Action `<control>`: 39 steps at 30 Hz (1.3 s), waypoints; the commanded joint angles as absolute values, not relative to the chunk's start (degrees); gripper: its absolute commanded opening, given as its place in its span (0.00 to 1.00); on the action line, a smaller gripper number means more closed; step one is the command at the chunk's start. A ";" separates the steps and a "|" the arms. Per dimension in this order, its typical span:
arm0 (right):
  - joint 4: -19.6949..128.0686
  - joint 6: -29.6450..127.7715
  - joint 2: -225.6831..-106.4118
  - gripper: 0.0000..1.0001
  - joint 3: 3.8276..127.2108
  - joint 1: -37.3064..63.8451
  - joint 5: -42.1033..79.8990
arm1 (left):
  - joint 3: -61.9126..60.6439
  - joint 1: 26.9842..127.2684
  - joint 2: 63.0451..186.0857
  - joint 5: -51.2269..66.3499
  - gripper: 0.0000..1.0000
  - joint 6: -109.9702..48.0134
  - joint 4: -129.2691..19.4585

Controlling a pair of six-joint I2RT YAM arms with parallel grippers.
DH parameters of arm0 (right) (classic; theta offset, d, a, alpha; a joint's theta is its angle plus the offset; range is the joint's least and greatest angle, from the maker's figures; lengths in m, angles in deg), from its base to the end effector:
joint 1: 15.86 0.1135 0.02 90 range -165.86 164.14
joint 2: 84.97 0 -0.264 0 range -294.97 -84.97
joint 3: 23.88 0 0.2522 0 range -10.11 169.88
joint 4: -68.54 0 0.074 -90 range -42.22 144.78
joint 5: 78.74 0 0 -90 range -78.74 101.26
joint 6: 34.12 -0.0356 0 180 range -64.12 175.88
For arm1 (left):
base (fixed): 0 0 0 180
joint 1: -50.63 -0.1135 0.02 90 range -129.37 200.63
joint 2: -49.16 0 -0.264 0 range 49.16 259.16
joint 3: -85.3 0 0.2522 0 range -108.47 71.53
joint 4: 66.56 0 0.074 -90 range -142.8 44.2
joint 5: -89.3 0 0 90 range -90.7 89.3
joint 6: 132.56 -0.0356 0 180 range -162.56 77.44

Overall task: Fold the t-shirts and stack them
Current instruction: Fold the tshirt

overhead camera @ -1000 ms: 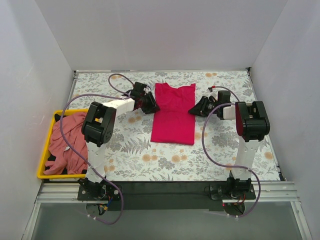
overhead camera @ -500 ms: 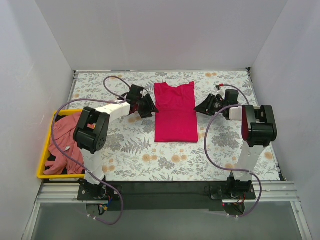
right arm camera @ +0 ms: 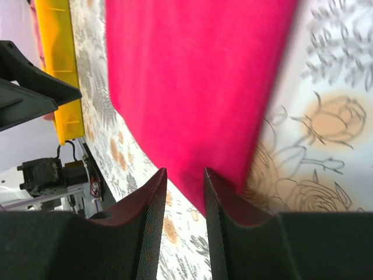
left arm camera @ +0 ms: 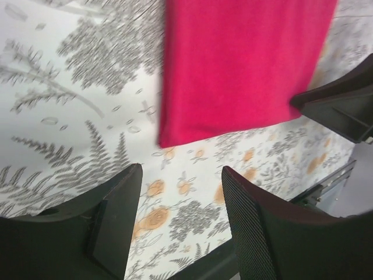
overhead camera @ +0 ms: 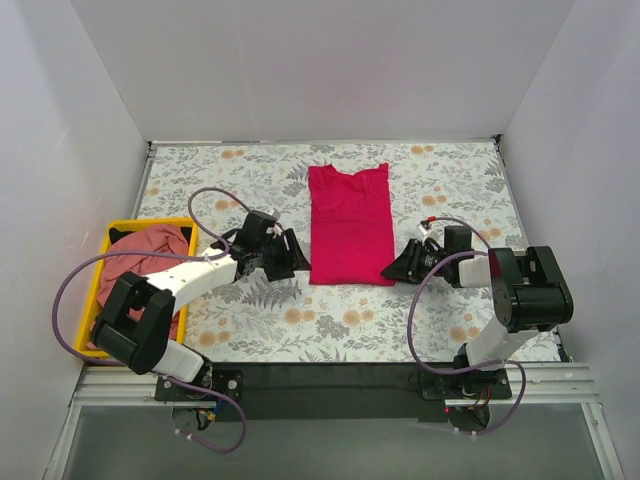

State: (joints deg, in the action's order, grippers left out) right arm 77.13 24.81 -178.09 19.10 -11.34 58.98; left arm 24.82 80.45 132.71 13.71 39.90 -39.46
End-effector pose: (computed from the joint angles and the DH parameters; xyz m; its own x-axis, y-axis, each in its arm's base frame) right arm 0.2664 0.0475 0.1185 -0.8786 0.2788 -0.3878 -0.1770 0.5640 0.8066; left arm 0.2488 -0.1528 0.1937 -0.7020 -0.7043 0.1054 -0.5792 0.4784 -0.6601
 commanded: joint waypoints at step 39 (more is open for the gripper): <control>27.98 37.07 -149.83 0.72 27.42 6.91 13.63 | -1.06 94.92 154.54 -11.69 0.46 40.85 -9.82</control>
